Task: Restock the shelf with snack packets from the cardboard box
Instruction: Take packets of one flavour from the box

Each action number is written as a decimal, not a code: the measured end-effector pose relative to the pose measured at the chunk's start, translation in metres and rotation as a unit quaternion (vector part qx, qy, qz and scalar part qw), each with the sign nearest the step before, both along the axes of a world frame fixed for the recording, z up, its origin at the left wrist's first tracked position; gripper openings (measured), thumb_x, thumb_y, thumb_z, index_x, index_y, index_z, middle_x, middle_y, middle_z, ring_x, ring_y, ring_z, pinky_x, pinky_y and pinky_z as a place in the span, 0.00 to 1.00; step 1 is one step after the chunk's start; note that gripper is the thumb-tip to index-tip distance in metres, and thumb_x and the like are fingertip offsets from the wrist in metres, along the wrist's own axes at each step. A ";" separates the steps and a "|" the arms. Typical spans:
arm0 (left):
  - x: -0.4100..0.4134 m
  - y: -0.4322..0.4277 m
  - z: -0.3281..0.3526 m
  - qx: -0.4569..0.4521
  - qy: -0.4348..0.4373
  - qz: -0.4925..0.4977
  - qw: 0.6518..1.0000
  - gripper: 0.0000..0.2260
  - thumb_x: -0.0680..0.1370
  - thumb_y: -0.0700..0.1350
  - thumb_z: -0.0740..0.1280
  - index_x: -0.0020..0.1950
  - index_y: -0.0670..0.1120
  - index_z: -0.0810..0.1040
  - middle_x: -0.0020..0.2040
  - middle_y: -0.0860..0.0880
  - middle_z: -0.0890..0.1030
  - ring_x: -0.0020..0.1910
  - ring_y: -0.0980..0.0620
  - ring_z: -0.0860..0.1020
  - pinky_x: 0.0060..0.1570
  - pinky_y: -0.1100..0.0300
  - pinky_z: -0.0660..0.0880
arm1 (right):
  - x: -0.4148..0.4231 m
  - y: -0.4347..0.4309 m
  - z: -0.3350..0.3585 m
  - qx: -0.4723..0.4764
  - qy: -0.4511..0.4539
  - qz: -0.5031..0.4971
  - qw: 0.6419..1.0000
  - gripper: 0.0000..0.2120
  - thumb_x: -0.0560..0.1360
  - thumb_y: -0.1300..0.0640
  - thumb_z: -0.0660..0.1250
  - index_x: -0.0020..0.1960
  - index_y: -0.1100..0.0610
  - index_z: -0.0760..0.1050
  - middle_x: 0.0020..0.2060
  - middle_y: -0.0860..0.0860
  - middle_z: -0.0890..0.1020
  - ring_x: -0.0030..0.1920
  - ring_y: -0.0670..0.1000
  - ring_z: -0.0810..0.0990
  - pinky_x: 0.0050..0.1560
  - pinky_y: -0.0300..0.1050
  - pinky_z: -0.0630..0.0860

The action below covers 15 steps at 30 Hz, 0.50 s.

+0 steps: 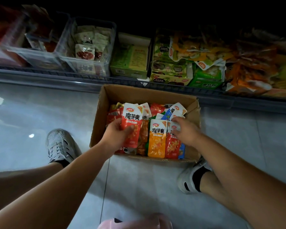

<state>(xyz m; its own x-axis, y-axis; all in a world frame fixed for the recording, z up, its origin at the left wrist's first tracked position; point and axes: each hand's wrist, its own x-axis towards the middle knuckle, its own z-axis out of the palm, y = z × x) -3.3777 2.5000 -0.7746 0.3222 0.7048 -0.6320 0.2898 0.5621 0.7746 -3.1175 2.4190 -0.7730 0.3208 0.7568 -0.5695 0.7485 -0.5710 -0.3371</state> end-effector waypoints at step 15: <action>0.001 0.001 -0.007 -0.008 0.035 -0.009 0.999 0.19 0.80 0.46 0.72 0.70 0.51 0.76 0.61 0.51 0.83 0.60 0.48 0.82 0.57 0.46 0.82 | 0.003 -0.007 -0.014 0.091 -0.024 0.045 0.995 0.03 0.79 0.56 0.69 0.50 0.49 0.81 0.54 0.49 0.77 0.53 0.50 0.77 0.52 0.44 0.73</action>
